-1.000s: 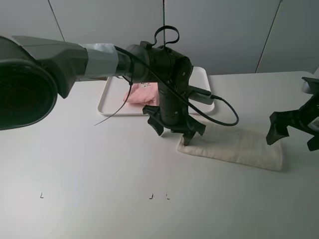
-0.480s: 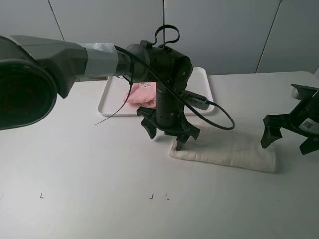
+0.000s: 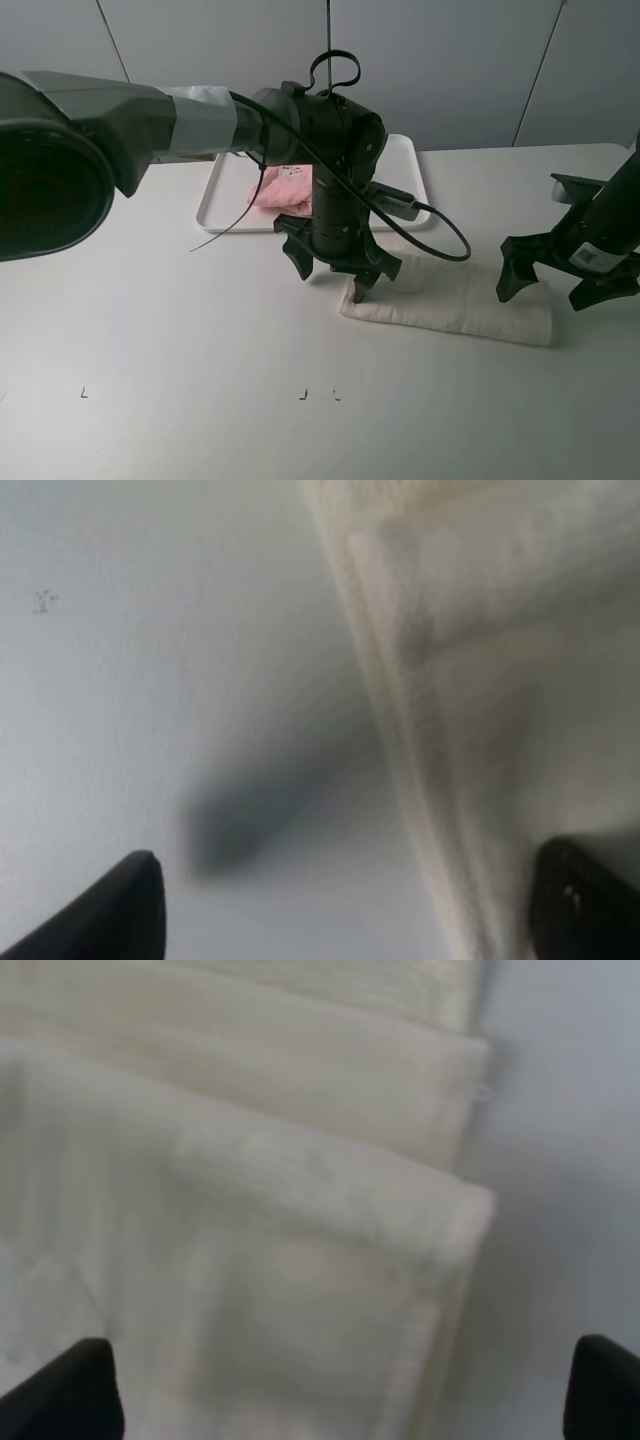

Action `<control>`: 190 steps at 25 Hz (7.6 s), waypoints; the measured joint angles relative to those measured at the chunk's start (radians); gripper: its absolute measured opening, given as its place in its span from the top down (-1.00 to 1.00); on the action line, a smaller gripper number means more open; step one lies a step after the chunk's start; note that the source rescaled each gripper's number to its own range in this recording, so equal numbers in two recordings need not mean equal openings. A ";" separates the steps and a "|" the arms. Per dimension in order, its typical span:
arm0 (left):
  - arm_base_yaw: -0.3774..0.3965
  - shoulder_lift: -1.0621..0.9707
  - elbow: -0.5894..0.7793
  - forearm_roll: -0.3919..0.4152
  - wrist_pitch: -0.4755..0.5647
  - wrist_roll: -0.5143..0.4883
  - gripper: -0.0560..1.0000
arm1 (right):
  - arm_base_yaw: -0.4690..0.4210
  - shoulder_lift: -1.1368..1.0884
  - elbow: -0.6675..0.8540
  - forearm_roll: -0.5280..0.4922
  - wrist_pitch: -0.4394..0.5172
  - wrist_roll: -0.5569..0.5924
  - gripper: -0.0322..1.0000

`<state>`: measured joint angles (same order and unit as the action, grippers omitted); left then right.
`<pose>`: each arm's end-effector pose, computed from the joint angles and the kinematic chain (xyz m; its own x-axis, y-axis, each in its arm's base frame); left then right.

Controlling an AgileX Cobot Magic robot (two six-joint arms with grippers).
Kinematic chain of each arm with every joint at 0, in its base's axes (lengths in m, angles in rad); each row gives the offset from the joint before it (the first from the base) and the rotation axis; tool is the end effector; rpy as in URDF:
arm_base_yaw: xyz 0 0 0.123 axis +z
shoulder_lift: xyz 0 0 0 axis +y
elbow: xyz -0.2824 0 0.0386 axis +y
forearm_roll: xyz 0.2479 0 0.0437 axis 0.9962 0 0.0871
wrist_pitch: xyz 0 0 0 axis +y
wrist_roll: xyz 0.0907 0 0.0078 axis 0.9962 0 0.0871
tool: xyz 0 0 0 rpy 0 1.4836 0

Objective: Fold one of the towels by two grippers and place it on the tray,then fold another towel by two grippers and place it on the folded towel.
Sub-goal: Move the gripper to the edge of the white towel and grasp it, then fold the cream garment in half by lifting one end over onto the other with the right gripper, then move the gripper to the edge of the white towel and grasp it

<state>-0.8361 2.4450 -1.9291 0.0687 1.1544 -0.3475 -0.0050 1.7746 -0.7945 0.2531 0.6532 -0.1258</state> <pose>0.3243 -0.3504 0.0995 -0.8692 0.4943 -0.0089 0.4929 0.8678 0.0632 0.2729 0.0125 0.1203 -0.9963 0.0808 -0.0285 0.0755 0.9851 0.1547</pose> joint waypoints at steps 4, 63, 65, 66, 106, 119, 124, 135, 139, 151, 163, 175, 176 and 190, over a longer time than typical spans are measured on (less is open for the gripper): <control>0.000 0.000 0.000 -0.002 0.000 0.000 -0.89 | 0.010 0.002 0.000 -0.004 -0.027 0.014 -0.82; 0.000 0.000 0.000 -0.011 -0.022 0.010 -0.88 | 0.016 -0.047 -0.010 0.160 0.108 -0.078 0.86; 0.000 0.000 0.000 -0.011 -0.022 0.010 -0.88 | 0.016 -0.058 -0.010 0.229 0.122 -0.117 0.86; 0.000 0.000 0.000 -0.011 -0.022 0.010 -0.88 | 0.016 -0.061 -0.010 0.268 0.130 -0.145 0.86; 0.007 0.000 0.000 -0.026 -0.026 0.056 -0.88 | 0.066 0.155 0.177 1.425 0.170 -1.023 0.86; 0.096 -0.049 0.002 -0.173 -0.026 0.179 -0.88 | 0.072 0.157 0.177 1.447 0.174 -1.042 0.86; 0.125 -0.115 0.002 -0.174 -0.029 0.200 -0.88 | 0.072 0.157 0.177 1.457 0.175 -1.044 0.86; 0.156 -0.179 -0.013 -0.196 -0.025 0.264 -0.88 | 0.074 0.157 0.177 1.486 0.211 -1.058 0.11; 0.167 -0.184 -0.045 -0.199 -0.027 0.268 -0.88 | 0.109 0.157 0.171 1.487 0.245 -1.060 0.03; 0.179 -0.185 -0.058 -0.201 -0.031 0.298 -0.88 | 0.065 0.157 0.152 1.487 0.296 -1.060 -0.40; 0.179 -0.185 -0.058 -0.198 -0.029 0.305 -0.88 | -0.091 0.157 0.131 1.401 0.197 -1.027 -0.40; 0.179 -0.185 -0.058 -0.200 -0.029 0.305 -0.88 | -0.093 0.157 0.131 1.300 0.150 -1.013 -0.40; 0.179 -0.185 -0.058 -0.200 -0.029 0.309 -0.88 | -0.086 0.157 0.131 1.300 0.142 -1.013 -0.40; 0.179 -0.185 -0.058 -0.200 -0.031 0.347 -0.88 | 0.005 0.157 0.131 1.335 0.046 -1.011 -0.40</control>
<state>-0.6571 2.2598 -1.9874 -0.1317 1.1231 0.0000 0.0005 1.9316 -0.6632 1.5877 0.6988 -1.1372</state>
